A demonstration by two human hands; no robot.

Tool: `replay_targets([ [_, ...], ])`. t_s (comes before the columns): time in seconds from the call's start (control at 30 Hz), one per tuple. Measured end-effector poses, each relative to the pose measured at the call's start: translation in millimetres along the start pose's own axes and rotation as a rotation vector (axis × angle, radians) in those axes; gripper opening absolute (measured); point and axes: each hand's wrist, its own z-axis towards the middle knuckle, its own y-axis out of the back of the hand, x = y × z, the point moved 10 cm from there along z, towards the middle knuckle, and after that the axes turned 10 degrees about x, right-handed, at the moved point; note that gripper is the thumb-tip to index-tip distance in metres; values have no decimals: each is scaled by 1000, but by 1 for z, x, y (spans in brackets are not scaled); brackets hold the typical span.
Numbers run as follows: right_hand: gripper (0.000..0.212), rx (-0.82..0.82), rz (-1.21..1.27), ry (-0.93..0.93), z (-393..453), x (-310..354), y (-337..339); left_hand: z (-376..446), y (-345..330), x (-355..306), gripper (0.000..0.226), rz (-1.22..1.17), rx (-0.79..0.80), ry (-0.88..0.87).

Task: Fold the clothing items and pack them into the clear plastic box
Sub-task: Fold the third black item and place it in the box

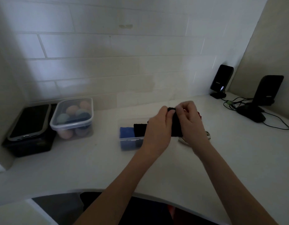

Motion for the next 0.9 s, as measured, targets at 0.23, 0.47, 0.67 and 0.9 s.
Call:
replay_targets([
  [0.23, 11, 147, -230, -34, 40, 1, 14, 25, 43, 19, 24, 317, 90, 9],
  [0.47, 17, 501, -650, -60, 42, -12, -25, 18, 24, 52, 21, 466, 465, 114],
  [0.67, 16, 531, -893, -42, 34, -19, -47, 13, 13, 60, 18, 441, 526, 128],
  [0.9, 21, 546, -1102, -88, 33, -26, -58, 12, 11, 74, 17, 368, 568, 188],
])
